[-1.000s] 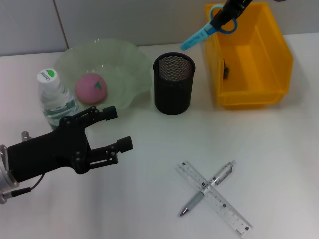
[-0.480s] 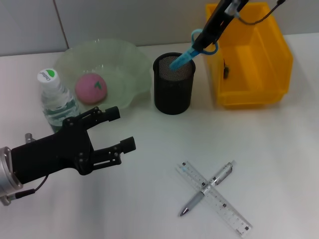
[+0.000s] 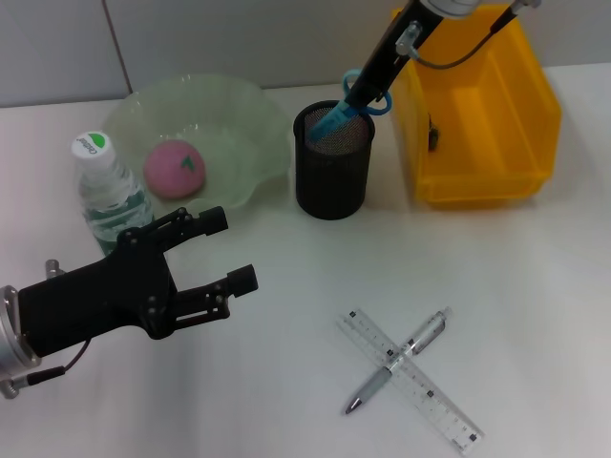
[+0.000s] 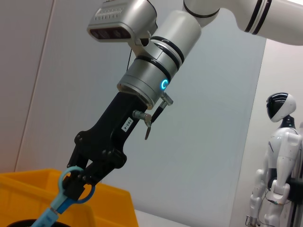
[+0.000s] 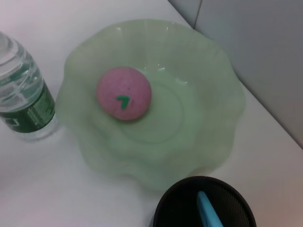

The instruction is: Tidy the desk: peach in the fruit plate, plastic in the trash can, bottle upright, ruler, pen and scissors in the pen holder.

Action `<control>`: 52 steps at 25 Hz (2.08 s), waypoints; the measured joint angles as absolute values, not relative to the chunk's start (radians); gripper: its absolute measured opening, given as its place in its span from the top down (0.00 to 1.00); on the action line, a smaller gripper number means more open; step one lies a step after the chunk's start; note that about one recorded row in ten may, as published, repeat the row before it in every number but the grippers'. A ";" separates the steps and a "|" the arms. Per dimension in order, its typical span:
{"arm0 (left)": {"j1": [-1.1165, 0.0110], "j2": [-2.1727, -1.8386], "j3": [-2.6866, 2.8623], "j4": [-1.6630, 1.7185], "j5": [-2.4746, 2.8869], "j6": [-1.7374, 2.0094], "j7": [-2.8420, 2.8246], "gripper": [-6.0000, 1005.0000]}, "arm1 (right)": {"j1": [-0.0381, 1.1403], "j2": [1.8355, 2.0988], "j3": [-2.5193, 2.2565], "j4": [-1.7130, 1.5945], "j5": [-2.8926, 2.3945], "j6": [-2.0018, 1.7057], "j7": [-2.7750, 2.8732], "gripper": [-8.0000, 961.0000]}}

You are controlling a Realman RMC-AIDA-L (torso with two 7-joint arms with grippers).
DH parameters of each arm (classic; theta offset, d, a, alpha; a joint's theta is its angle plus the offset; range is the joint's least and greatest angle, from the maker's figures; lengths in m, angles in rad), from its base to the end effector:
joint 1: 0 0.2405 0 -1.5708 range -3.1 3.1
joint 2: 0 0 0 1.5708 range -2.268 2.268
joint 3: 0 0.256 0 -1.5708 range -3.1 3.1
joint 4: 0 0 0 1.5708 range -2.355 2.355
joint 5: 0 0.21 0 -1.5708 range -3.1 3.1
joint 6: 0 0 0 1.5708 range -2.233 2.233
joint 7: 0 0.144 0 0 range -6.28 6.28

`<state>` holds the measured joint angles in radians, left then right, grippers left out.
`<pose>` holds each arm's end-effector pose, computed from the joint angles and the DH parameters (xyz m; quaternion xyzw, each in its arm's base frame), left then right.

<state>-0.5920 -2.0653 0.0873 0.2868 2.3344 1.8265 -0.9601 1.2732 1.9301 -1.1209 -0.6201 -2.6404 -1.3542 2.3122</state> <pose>-0.2542 0.2872 -0.0186 -0.8974 -0.1469 -0.4042 0.0985 0.0771 0.4732 0.0155 -0.9445 0.2009 -0.1784 0.1888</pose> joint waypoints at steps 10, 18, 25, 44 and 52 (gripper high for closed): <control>-0.593 -2.063 0.087 0.293 2.332 1.830 -0.962 0.14 | 1.278 1.957 -1.129 -0.626 -2.684 -1.346 2.356 0.73; -0.596 -2.063 0.090 0.296 2.332 1.829 -0.968 0.14 | 1.179 2.008 -1.114 -0.846 -2.684 -1.349 2.382 0.43; -0.599 -2.062 0.092 0.299 2.331 1.828 -0.970 0.14 | 1.073 2.056 -1.085 -1.063 -2.659 -1.423 2.402 0.43; -0.588 -2.060 0.128 0.363 2.341 1.817 -0.986 0.14 | 0.875 2.079 -1.165 -1.231 -2.426 -1.688 2.534 0.32; -0.548 -2.060 0.256 0.476 2.341 1.790 -1.047 0.15 | 0.844 2.081 -1.374 -1.257 -2.444 -1.696 2.695 0.23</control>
